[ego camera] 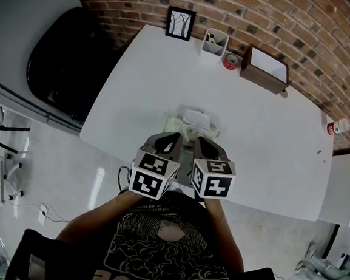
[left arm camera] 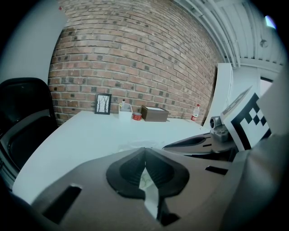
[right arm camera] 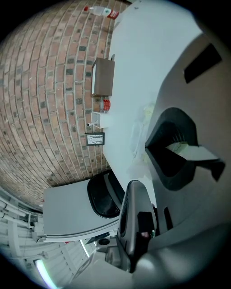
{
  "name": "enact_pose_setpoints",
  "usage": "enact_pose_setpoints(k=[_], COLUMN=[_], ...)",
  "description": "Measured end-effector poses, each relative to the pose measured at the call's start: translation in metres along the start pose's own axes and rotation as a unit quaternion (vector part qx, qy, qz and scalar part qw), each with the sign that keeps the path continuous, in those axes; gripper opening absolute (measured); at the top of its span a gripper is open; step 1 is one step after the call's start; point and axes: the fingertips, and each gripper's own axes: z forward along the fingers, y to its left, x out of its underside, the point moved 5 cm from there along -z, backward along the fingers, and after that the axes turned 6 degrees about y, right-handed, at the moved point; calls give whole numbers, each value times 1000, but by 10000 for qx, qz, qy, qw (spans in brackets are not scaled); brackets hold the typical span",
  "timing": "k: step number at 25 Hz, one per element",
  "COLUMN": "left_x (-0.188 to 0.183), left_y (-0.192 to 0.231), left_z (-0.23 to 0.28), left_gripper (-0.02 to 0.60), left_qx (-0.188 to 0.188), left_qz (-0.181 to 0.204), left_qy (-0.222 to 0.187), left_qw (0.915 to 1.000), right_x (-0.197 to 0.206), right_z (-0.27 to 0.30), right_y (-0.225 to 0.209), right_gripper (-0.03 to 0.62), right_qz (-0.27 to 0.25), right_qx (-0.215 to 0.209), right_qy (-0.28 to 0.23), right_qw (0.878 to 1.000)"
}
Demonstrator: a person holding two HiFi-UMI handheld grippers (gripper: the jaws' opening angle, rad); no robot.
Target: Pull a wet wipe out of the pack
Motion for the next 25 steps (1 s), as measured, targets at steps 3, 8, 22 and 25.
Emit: enact_pose_setpoints(k=[3,8,22,25], left_x=[-2,-6,-18,-21], left_y=[1,3,8,8], left_z=[-1,-3,-10,-13], left_gripper=[12,12,12,12], left_qx=[48,159,441,498], left_qz=[11,44,185,206], left_qy=[-22,-60,-177,-197], left_qw=[10000,9998,9987,9984], right_x=[-4,-10,-34,-39], right_z=[-4,-11,-33,-39], right_y=[0,1,12,14], right_gripper=[15,15,15,15], right_qz=[41,76,141,159], right_qx=[62,198,458,525], right_qy=[-90,-202,-600,-662], right_qw=[9999,9996,9970,9963])
